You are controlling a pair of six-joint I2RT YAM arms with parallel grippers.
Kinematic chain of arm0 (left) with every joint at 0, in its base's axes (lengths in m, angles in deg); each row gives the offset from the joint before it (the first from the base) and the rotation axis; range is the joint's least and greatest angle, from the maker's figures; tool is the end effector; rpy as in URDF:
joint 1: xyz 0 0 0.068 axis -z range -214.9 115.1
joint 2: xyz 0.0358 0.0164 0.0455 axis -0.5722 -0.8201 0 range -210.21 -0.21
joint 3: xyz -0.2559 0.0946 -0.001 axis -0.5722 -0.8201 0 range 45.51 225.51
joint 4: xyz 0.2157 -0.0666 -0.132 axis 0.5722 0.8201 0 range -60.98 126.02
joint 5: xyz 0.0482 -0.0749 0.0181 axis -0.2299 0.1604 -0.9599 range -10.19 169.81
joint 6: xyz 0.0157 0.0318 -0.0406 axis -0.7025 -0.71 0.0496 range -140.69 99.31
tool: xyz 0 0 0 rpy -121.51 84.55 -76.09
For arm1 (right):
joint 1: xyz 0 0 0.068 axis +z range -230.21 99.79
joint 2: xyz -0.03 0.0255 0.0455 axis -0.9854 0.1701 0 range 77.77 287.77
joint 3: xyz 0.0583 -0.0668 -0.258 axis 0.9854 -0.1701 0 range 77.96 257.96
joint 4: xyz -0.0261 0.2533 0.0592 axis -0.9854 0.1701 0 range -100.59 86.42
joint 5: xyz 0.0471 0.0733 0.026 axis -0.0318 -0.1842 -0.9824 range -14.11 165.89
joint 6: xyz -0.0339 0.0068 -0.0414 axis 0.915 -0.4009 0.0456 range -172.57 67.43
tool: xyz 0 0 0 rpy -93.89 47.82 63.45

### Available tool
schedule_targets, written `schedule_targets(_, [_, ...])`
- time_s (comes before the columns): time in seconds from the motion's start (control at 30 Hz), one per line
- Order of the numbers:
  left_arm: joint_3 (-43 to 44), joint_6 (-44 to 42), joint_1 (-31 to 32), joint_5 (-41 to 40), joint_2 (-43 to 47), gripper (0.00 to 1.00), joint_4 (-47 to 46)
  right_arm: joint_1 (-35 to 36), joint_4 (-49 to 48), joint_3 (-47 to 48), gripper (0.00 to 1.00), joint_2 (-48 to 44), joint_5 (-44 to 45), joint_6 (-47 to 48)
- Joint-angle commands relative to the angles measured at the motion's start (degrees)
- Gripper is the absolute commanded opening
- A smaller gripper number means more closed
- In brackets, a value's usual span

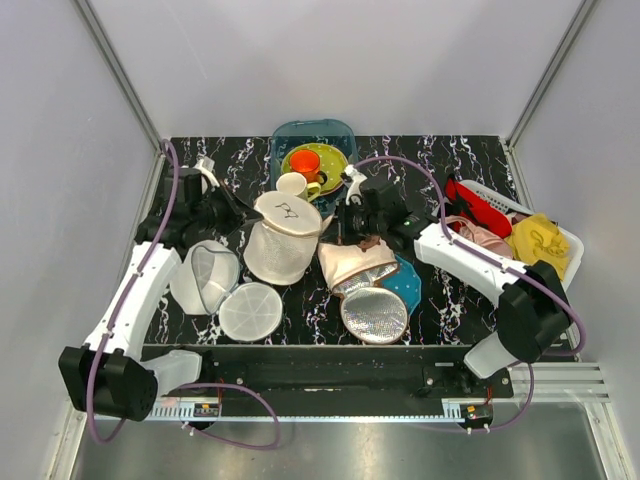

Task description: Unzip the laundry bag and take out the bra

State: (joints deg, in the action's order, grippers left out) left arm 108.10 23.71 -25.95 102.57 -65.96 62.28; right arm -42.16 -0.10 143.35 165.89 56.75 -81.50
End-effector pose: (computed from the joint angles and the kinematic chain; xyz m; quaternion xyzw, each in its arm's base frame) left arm 0.2404 -0.0518 0.3371 -0.1816 0.8607 -0.3558 0.3157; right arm 0.2689 0.2252 0.2791 -0.1477 0.8585 0.3807 0.3103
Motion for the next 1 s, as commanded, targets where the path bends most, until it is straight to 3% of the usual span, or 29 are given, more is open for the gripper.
schedule_targets(0.0, [0.08, 0.42, -1.22, 0.61, -1.65, 0.00, -6.61, 1.24, 0.69, 3.08, 0.00, -0.93, -2.84, -1.04])
schedule_targets(0.1, [-1.85, 1.65, -1.22, 0.61, -3.15, 0.02, -9.70, 3.52, -0.11, 5.18, 0.00, 0.65, -2.75, -1.92])
schedule_targets(0.13, [-1.59, 1.57, -1.22, 1.49, -3.67, 0.12, -9.27, 3.97, -0.28, 5.80, 0.00, 1.61, -2.84, -2.18])
schedule_targets(0.17, [-0.46, 0.96, -1.22, 1.84, -5.07, 0.35, -8.39, 5.01, -0.37, 6.94, 0.00, 2.06, -3.01, -2.45])
schedule_targets(0.3, [0.87, 0.07, -1.13, 1.67, -2.90, 0.83, -6.01, 6.08, -2.56, 8.27, 0.00, 3.46, -3.71, -4.81])
schedule_targets(0.4, [1.22, 0.51, -1.13, -0.17, 1.85, 0.91, -5.05, 6.17, -3.88, 8.62, 0.00, 3.99, -2.76, -5.96])
schedule_targets(0.53, [3.33, 2.52, -0.43, -0.69, 8.00, 0.91, 0.93, 6.17, -3.98, 8.88, 0.00, 3.99, -2.05, -5.96])
schedule_targets(0.63, [-0.70, 6.03, 0.54, -2.19, 13.28, 0.94, 0.85, 6.08, -4.07, 9.06, 0.00, 4.69, -2.13, -5.96])
schedule_targets(0.83, [-13.26, 12.28, 2.38, 1.58, 14.35, 0.98, -7.14, 6.17, -3.71, 9.94, 0.00, 5.75, -2.75, -5.96])
schedule_targets(0.97, [-14.77, 13.25, 3.26, 1.23, 12.94, 0.98, -11.36, 6.17, -3.19, 10.29, 0.00, 6.10, -2.92, -5.79])
